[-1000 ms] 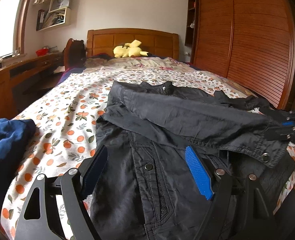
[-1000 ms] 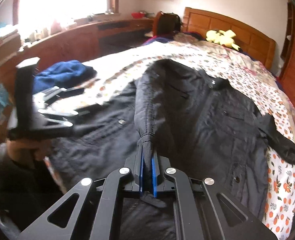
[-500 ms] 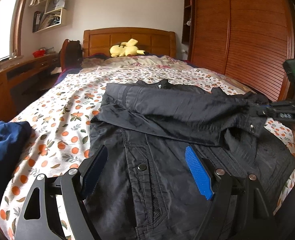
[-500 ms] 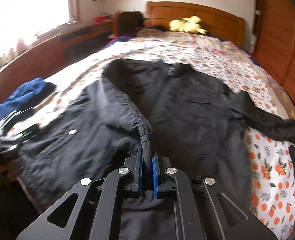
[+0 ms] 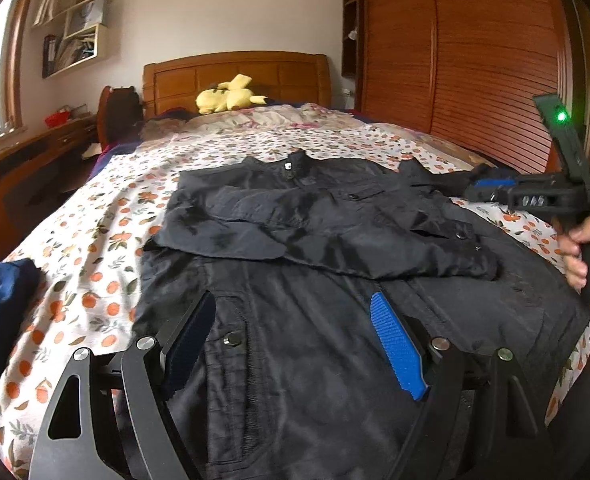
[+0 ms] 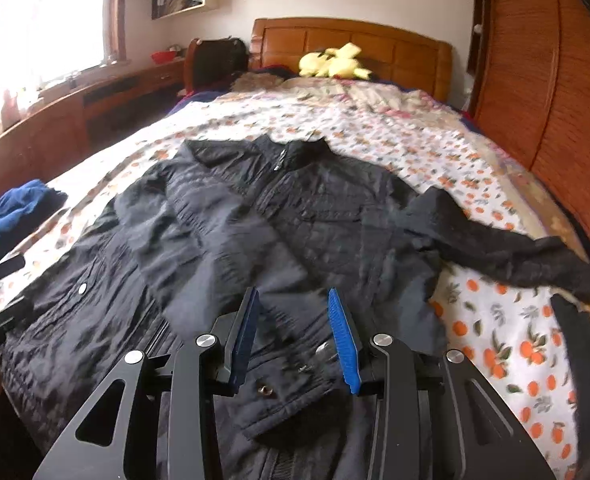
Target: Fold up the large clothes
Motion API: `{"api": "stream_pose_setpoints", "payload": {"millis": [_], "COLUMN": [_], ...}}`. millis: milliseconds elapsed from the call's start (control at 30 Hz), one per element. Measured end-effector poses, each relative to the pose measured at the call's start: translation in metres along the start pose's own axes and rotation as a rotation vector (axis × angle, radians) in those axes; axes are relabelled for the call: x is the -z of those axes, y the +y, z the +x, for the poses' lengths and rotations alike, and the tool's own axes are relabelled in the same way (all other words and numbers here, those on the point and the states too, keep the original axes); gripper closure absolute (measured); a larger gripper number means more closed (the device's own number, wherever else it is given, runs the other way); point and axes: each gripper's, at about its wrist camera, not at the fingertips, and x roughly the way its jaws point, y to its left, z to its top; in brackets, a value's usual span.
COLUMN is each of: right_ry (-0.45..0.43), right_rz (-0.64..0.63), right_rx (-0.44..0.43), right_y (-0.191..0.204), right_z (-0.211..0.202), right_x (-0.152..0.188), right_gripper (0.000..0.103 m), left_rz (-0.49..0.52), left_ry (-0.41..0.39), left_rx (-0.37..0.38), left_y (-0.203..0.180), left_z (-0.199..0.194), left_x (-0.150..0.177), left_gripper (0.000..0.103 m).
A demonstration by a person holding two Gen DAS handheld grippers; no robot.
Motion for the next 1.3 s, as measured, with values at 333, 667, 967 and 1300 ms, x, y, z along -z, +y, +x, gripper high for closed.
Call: {"api": "stream_pose_setpoints", "payload": {"millis": [333, 667, 967, 1300], "right_ry": [0.143, 0.104, 0.095, 0.022], "right_rz": [-0.019, 0.012, 0.019, 0.035], "right_rx": [-0.026, -0.062, -0.071, -0.075], "right_y": [-0.005, -0.012, -0.015, -0.029], "right_z": [0.052, 0.054, 0.053, 0.021], "right_x": [0.037, 0.046, 0.047, 0.03], "right_gripper": [0.068, 0.066, 0.065, 0.065], "left_rz": [0.045, 0.058, 0.012, -0.032], "left_ry": [-0.005, -0.03, -0.033, -0.086], "left_rx": [0.013, 0.051, 0.061, 0.078], "left_y": [-0.025, -0.046, -0.045, -0.035], "left_z": [0.009, 0.035, 0.075, 0.074], "left_x": [-0.019, -0.042, -0.037, -0.024], "left_gripper": [0.01, 0.002, 0.002, 0.002]}}
